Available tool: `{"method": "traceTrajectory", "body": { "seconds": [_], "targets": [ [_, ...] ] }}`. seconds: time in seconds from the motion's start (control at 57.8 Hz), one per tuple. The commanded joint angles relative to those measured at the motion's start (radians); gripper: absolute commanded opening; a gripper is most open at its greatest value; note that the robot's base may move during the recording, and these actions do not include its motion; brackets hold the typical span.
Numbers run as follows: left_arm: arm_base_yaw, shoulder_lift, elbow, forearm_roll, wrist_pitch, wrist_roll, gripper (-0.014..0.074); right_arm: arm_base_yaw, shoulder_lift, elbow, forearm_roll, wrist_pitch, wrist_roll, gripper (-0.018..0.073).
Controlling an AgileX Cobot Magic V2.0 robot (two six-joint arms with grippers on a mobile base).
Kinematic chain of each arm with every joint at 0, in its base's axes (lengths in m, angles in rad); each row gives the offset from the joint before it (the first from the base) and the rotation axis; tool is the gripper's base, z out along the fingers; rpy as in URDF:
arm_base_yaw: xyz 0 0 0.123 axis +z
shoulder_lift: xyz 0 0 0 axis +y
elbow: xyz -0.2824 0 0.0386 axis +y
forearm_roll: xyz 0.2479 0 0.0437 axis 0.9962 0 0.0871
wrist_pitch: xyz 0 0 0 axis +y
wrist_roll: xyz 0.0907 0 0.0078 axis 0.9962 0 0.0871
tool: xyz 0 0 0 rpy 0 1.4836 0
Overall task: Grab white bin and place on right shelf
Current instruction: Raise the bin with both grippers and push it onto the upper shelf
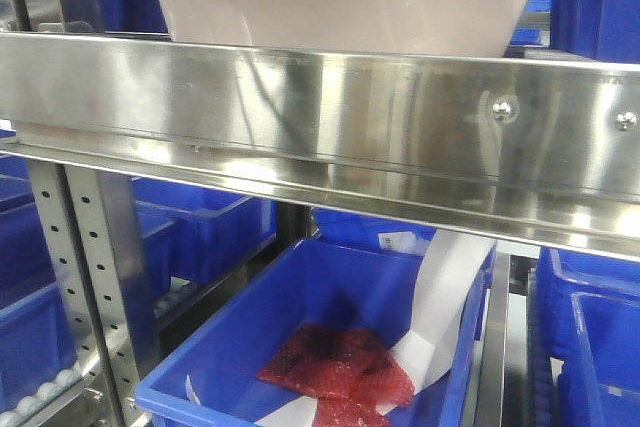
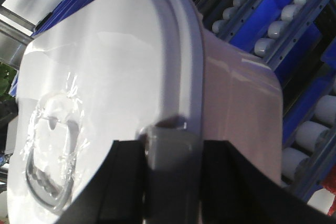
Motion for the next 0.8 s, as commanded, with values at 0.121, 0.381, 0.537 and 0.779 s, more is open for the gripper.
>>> {"method": "traceTrajectory", "body": {
  "seconds": [0.121, 0.381, 0.537, 0.779],
  "targets": [
    [-0.07, -0.046, -0.035, -0.077, 0.232, 0.006, 0.052, 0.049, -0.044, -0.035, 0.046, 0.126, -0.048, 0.0642],
    [-0.067, -0.046, -0.081, 0.021, 0.211, 0.008, 0.0552, 0.032, -0.044, -0.059, -0.025, 0.02, -0.07, 0.0636],
    [-0.067, -0.046, -0.172, 0.261, 0.19, -0.035, 0.0543, 0.012, -0.044, -0.109, -0.13, -0.004, -0.07, 0.0636],
    [-0.067, -0.046, -0.324, 0.573, 0.258, -0.141, 0.0542, -0.039, -0.076, -0.145, -0.219, -0.01, -0.069, 0.0636]
  ]
}}
